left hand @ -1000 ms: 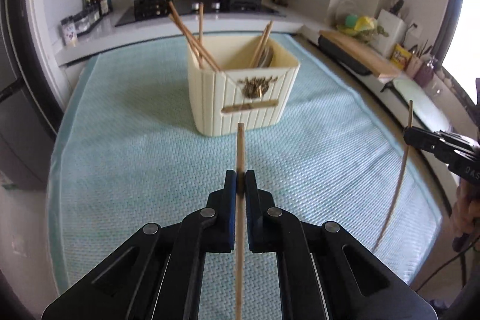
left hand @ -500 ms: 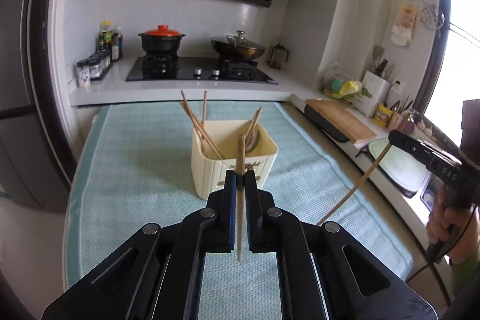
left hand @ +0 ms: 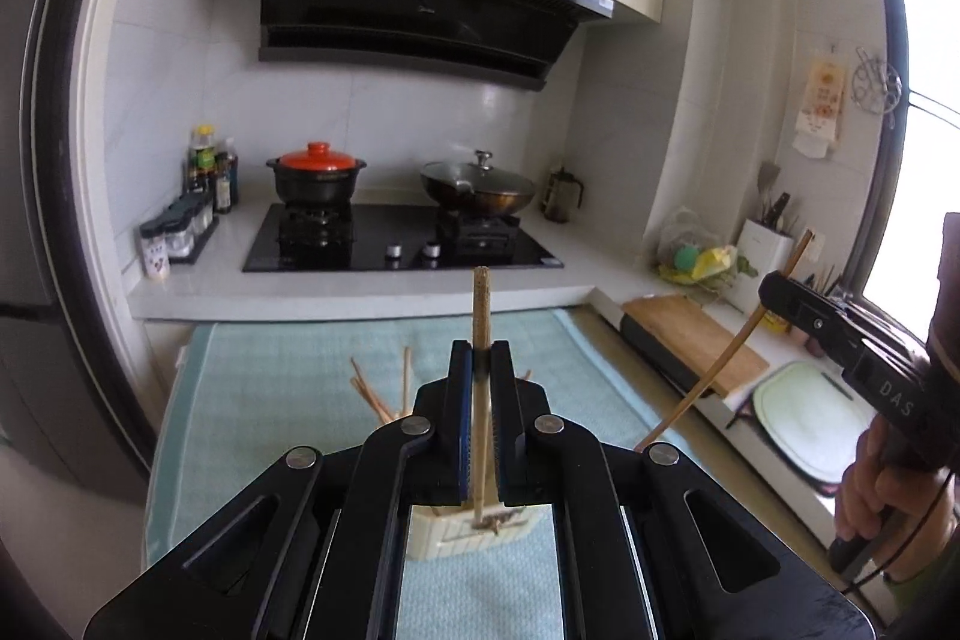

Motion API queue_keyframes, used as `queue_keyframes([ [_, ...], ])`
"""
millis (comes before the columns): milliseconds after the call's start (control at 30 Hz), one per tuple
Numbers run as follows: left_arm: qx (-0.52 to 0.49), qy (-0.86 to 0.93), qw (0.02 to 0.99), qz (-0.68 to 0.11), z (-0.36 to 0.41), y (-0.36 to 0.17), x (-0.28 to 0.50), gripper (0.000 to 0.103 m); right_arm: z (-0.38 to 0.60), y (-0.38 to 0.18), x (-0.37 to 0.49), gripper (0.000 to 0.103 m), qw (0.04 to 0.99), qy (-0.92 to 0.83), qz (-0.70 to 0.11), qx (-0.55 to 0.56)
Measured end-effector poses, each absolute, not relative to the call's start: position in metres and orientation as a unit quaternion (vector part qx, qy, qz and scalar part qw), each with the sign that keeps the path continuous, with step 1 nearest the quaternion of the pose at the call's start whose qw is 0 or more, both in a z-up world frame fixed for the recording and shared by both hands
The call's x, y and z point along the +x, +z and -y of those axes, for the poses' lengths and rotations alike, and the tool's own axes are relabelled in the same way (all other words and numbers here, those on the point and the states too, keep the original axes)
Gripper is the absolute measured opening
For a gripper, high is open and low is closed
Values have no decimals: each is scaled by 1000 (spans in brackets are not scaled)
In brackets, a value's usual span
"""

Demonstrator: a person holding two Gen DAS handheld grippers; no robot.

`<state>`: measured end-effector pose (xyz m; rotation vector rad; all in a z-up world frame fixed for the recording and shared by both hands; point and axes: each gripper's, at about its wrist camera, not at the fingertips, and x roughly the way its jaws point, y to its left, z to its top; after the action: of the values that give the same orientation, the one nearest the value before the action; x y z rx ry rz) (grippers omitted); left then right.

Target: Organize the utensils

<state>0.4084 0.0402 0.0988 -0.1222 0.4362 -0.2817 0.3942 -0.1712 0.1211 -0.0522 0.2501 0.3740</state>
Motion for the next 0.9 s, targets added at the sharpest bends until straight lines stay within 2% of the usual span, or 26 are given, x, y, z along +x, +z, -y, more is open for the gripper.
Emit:
queue_keyframes([
  [167, -57, -133, 961, -235, -29, 79, 457, 3, 153, 107, 443, 6, 970, 203, -132, -26],
  [467, -61, -123, 935, -328, -22, 0, 519, 3, 134, 4, 550, 6, 922, 238, -305, 17],
  [733, -64, -113, 926, -356, -26, -27, 539, 7, 133, -49, 612, 10, 883, 247, -390, 84],
  [800, -60, -113, 927, -353, -27, -25, 535, 22, 133, -50, 620, 10, 883, 240, -393, 87],
  [833, -57, -110, 929, -349, -28, -23, 531, 41, 133, -48, 621, 11, 885, 237, -391, 86],
  [867, -53, -105, 932, -343, -29, -19, 526, 60, 134, -44, 620, 22, 887, 236, -387, 86],
  [900, -48, -101, 936, -333, -31, -15, 520, 67, 136, -37, 616, 40, 892, 234, -378, 86],
])
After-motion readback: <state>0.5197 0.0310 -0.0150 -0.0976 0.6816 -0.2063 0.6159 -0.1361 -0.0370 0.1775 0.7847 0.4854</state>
